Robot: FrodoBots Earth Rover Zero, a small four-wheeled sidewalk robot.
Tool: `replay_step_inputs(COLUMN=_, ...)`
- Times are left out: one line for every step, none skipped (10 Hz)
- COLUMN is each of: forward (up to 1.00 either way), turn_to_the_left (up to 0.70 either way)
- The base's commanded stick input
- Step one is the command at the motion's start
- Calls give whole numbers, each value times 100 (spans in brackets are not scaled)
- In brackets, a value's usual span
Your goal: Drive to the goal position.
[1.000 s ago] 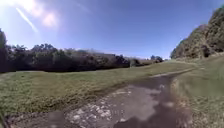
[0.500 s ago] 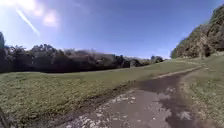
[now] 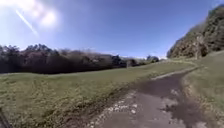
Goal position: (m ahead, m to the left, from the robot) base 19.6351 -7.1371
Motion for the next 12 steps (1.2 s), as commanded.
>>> replay_step_inputs(forward=0, turn_to_the_left=-45)
replay_step_inputs(forward=0, turn_to_the_left=-45)
replay_step_inputs(forward=0, turn_to_the_left=-45)
replay_step_inputs(forward=0, turn_to_the_left=-45)
replay_step_inputs(forward=0, turn_to_the_left=-28)
replay_step_inputs(forward=0, turn_to_the_left=0)
replay_step_inputs(forward=0, turn_to_the_left=0)
replay_step_inputs(forward=0, turn_to_the_left=0)
replay_step_inputs(forward=0, turn_to_the_left=0)
replay_step_inputs(forward=0, turn_to_the_left=0)
replay_step_inputs(forward=0, turn_to_the_left=0)
replay_step_inputs(forward=0, turn_to_the_left=0)
